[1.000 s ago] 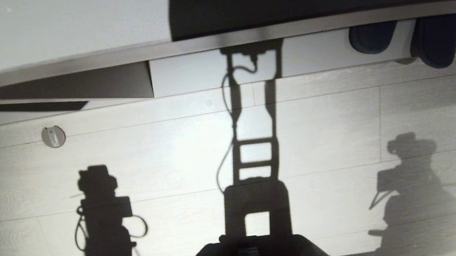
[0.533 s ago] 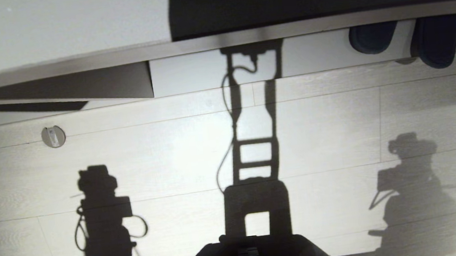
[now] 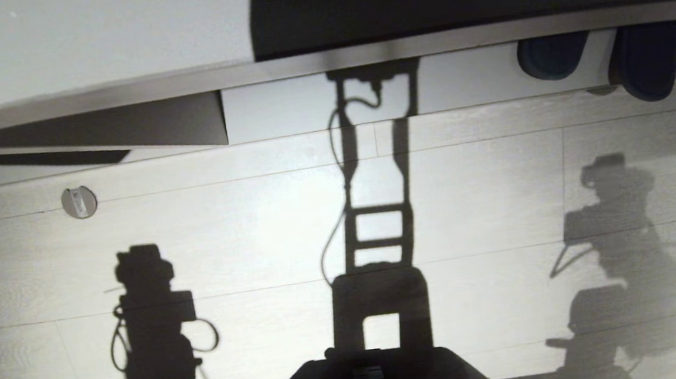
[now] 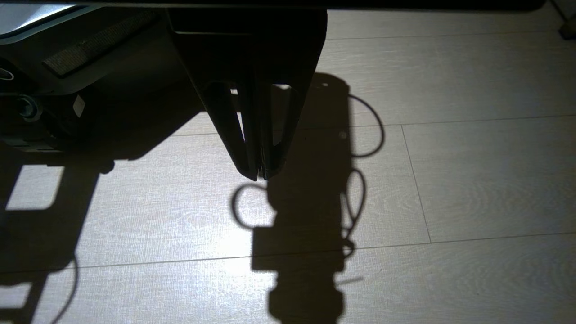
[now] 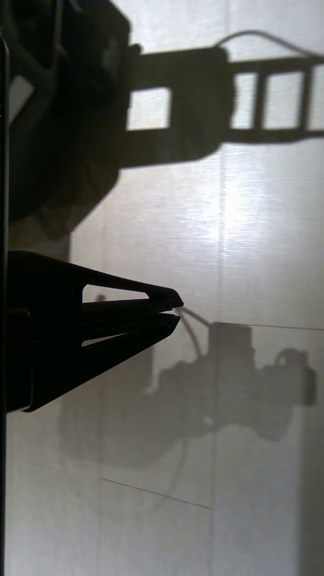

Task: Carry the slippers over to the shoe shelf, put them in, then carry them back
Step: Pick up the slippers in the shoe cabinet

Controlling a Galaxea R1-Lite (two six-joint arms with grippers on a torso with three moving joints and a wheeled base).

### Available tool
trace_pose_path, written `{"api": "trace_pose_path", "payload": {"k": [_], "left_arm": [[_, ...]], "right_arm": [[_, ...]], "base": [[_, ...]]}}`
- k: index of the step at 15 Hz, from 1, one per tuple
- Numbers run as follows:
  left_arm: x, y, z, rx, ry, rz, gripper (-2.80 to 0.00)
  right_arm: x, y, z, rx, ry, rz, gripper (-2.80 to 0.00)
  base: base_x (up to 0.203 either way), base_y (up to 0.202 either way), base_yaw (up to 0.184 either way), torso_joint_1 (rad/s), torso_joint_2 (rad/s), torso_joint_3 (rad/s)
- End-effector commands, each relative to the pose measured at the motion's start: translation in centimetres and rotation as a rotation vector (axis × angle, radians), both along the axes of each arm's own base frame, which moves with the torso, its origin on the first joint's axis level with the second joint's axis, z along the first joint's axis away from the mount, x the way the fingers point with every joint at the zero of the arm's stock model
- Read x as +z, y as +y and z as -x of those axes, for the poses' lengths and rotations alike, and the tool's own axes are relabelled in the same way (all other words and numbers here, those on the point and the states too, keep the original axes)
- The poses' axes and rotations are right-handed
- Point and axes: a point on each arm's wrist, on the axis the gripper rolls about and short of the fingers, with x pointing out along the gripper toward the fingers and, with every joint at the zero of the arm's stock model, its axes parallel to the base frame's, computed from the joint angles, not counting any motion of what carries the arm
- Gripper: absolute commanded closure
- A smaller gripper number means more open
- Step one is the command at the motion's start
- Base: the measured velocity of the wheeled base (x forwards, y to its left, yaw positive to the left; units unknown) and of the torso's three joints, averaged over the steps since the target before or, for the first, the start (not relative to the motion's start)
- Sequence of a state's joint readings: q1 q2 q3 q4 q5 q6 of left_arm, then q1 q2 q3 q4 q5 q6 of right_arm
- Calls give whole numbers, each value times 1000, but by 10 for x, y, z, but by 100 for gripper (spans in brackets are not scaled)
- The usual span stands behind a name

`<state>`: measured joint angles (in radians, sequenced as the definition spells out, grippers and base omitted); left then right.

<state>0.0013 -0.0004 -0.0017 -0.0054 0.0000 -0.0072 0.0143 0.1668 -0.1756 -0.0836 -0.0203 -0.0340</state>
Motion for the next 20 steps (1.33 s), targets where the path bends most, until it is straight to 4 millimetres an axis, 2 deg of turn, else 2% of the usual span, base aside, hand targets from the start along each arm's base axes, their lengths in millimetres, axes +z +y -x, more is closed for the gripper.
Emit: {"api": "trace_pose_path", "payload": {"k": [1,4,7,12,15,18,20], "left_arm": [[0,0,0,0,0,0,0],[0,0,0,0,0,0,0],[0,0,0,0,0,0,0],[0,0,0,0,0,0,0],[0,0,0,0,0,0,0],[0,0,0,0,0,0,0],[0,0,0,0,0,0,0]], "right_arm": [[26,0,-21,-13,37,2,0],[46,-2,-54,-96,44,-1,0],[56,-5,-79,-185,-19,17,0],[52,-7,-118,-220,30,37,0],[53,-8,-127,-219,11,35,0],[47,-9,-164,-216,39,35,0],[51,-10,-179,-218,-23,33,0]], "base": [[0,0,0,0,0,0],[0,0,0,0,0,0],[0,0,0,0,0,0],[0,0,0,0,0,0],[0,0,0,0,0,0],[0,0,0,0,0,0],[0,0,0,0,0,0]]}}
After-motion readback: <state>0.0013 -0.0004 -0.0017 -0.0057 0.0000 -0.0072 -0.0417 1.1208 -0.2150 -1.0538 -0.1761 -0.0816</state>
